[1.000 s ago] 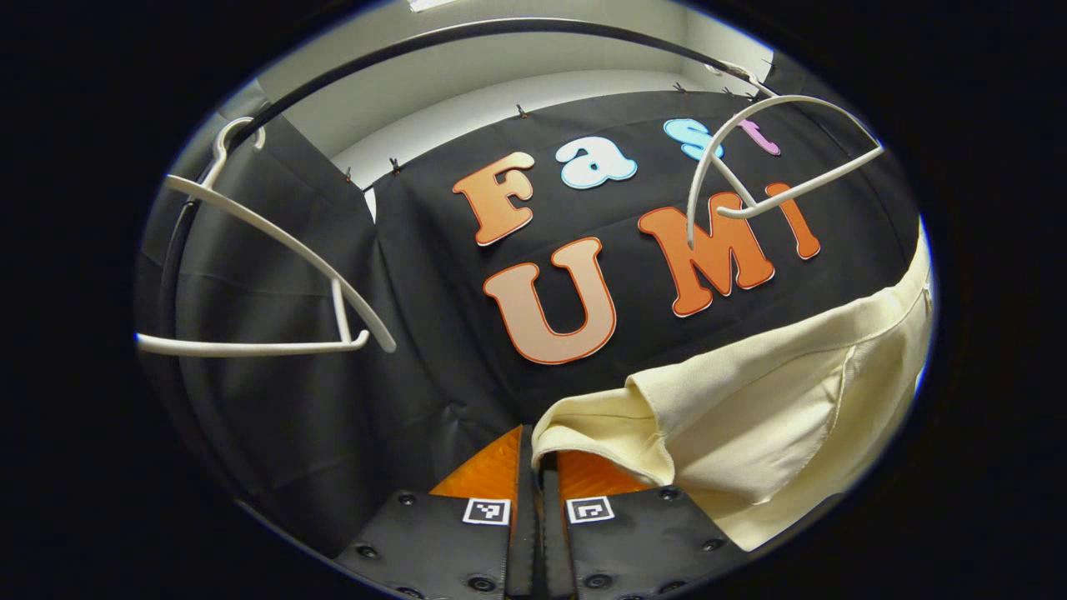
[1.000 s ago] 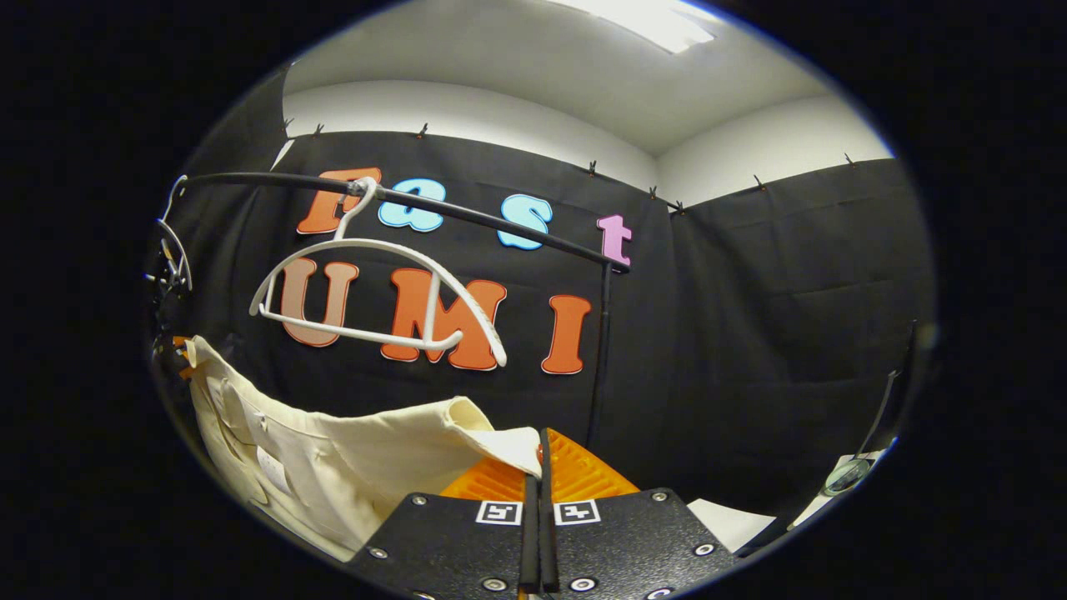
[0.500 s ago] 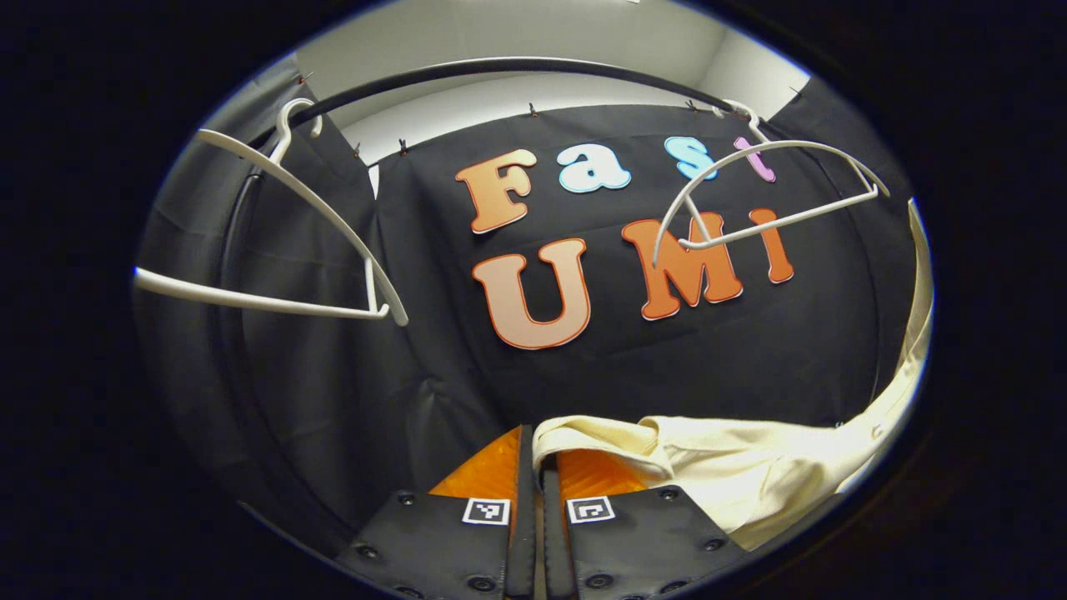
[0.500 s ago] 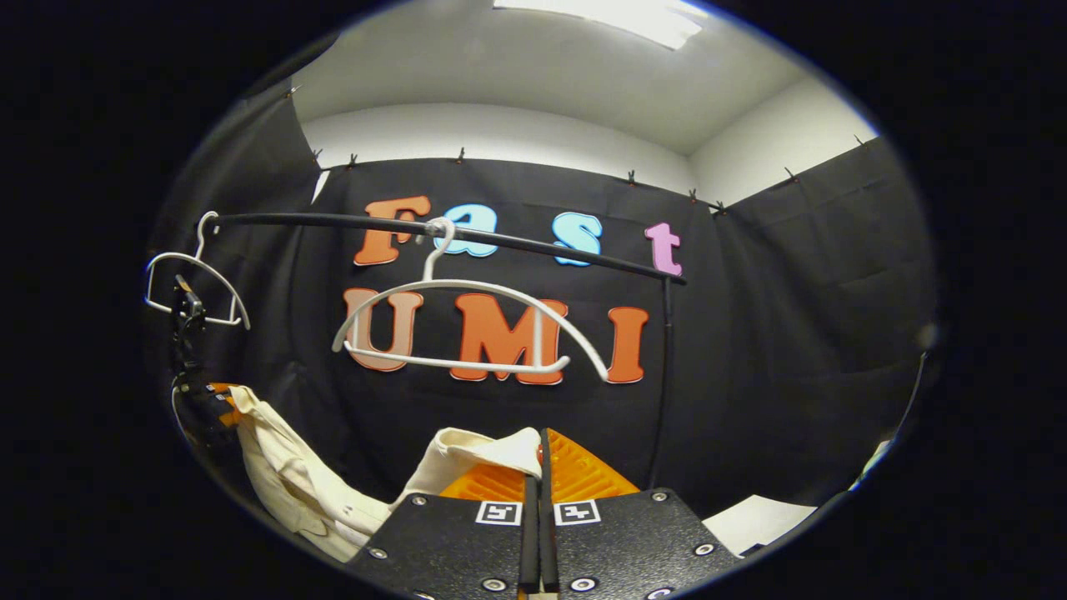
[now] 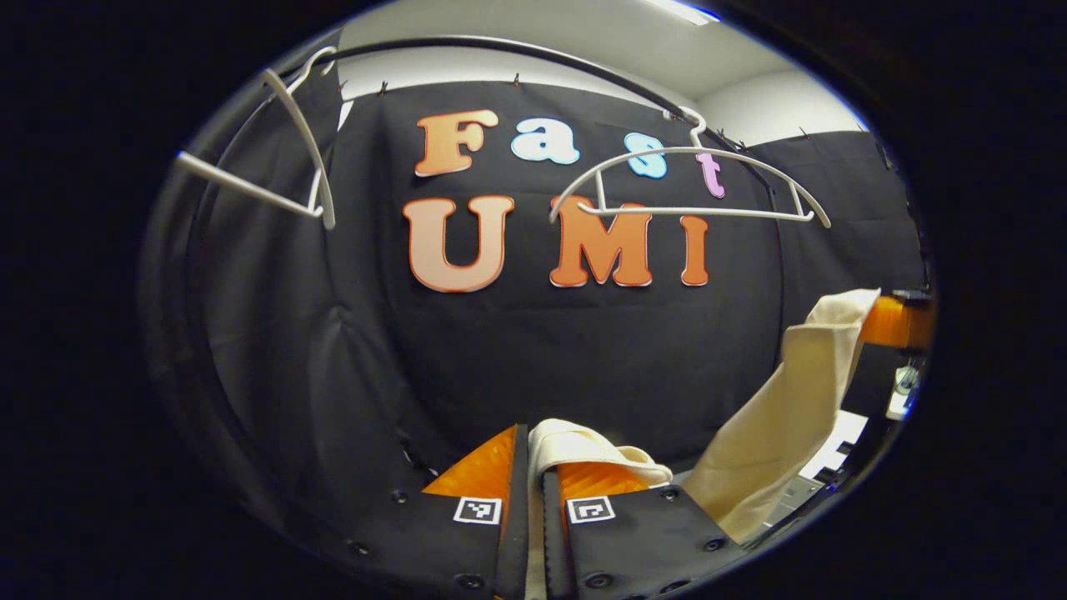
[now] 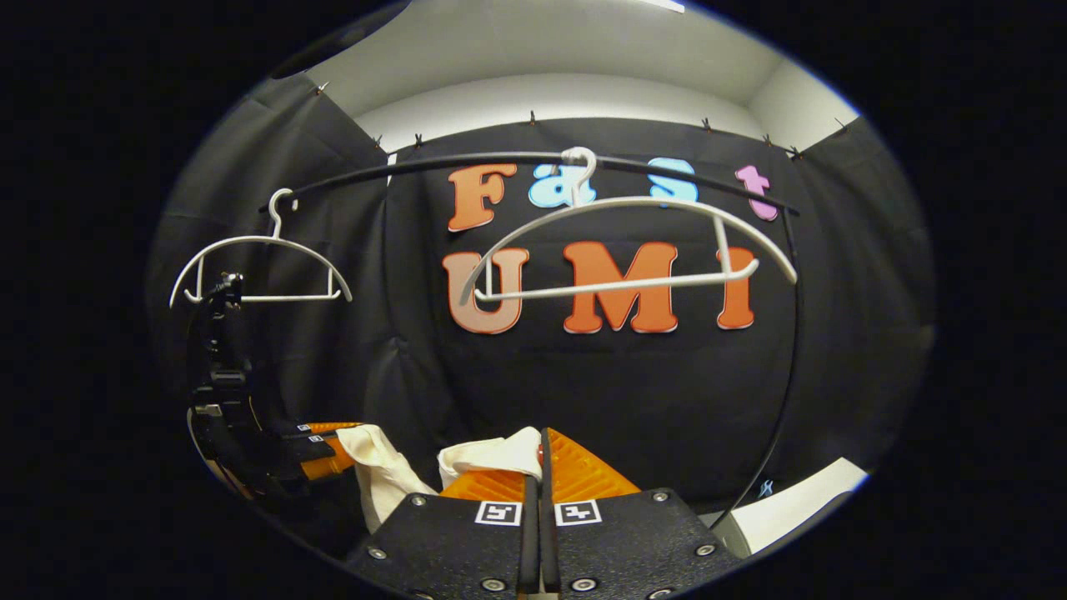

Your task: Grasp the clothes on the hanger with both hands and then place them into the laundry hamper below.

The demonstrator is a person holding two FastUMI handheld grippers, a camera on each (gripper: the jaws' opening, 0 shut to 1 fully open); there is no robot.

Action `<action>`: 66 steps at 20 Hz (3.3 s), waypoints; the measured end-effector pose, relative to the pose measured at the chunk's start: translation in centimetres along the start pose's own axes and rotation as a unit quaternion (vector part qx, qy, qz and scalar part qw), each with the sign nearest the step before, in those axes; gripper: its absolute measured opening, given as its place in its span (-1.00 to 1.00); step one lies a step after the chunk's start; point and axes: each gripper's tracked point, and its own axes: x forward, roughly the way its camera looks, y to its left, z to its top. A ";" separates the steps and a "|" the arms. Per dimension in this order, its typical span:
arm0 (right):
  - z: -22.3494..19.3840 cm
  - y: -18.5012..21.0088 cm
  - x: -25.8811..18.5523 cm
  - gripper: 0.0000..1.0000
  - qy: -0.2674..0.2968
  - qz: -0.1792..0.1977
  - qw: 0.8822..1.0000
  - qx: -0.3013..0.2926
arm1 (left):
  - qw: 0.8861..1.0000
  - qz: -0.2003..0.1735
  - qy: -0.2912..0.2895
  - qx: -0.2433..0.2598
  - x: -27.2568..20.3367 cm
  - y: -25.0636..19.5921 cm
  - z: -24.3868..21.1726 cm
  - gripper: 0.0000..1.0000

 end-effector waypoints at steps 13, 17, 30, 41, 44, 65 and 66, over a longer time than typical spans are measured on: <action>-19.4 0.1 -0.8 -0.97 0.220 -0.069 0.969 0.085 | 0.970 -0.030 0.224 -0.088 -0.7 -3.0 -14.0 -0.65; -21.1 0.0 -0.8 -0.97 0.247 -0.078 0.961 0.099 | 0.959 -0.023 0.261 -0.111 -0.8 -2.8 -16.5 -0.62; -23.3 0.7 -0.2 0.00 0.286 -0.065 0.952 0.089 | 0.952 -0.017 0.302 -0.043 -0.4 -3.1 -18.4 0.24; -25.5 0.7 -2.7 0.89 0.327 -0.082 0.935 0.112 | 0.946 0.003 0.317 -0.064 -2.6 -2.2 -19.3 0.96; -24.7 0.4 -2.9 0.89 0.316 -0.089 0.938 0.113 | 0.954 -0.003 0.294 -0.063 -2.7 -2.6 -17.9 0.96; -3.0 -7.7 -5.8 0.89 0.041 -0.158 0.985 0.062 | 0.999 0.020 -0.019 -0.024 -4.6 -1.0 5.4 1.00; -1.8 -8.5 -6.2 0.89 0.023 -0.167 0.984 0.059 | 0.999 0.023 -0.031 -0.024 -4.6 -0.8 6.4 0.94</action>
